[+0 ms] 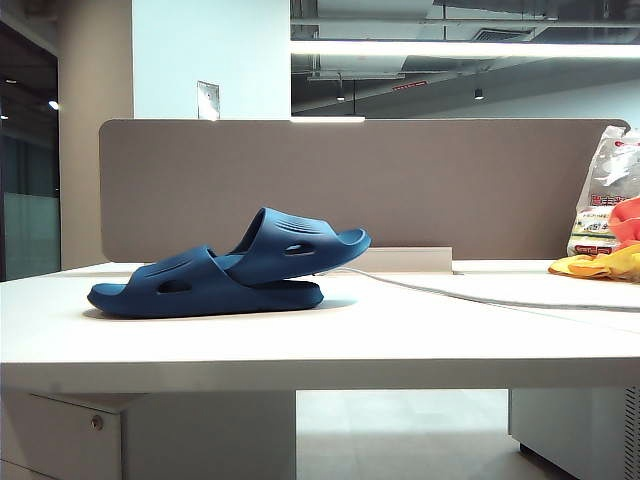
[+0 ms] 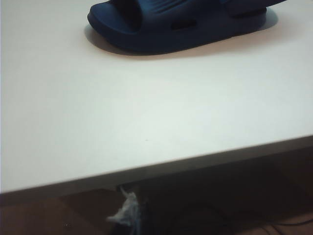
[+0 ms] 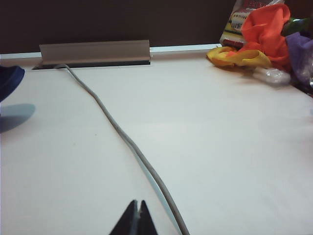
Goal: Interlock the pair of blue slippers on the table with their fronts facing up.
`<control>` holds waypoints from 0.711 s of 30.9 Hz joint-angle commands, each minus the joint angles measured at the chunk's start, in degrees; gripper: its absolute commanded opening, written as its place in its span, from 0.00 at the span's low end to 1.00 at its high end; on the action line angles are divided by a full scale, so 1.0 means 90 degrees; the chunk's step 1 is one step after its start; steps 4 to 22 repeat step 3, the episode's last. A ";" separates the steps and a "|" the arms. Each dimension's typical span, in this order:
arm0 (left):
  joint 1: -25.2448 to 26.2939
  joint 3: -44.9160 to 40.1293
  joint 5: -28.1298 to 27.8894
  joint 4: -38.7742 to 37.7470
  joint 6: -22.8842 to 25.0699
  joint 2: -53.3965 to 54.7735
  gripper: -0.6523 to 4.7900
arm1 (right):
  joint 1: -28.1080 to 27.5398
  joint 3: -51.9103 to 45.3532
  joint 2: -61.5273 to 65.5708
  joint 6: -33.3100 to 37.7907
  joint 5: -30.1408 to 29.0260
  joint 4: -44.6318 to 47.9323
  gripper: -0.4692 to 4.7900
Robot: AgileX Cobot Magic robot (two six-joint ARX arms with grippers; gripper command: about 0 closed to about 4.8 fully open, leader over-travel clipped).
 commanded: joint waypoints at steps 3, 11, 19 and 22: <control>-0.0010 0.0010 0.0029 0.0034 -0.0019 0.0005 0.11 | 0.0002 -0.0002 -0.0012 0.0017 -0.0002 0.0070 0.08; -0.0010 0.0010 0.0029 0.0034 -0.0019 0.0005 0.11 | 0.0002 -0.0002 -0.0012 0.0017 -0.0002 0.0070 0.08; -0.0010 0.0010 0.0029 0.0034 -0.0019 0.0005 0.11 | 0.0002 -0.0002 -0.0012 0.0017 -0.0002 0.0070 0.08; -0.0010 0.0010 0.0029 0.0034 -0.0019 0.0005 0.11 | 0.0002 -0.0002 -0.0012 0.0017 -0.0002 0.0070 0.08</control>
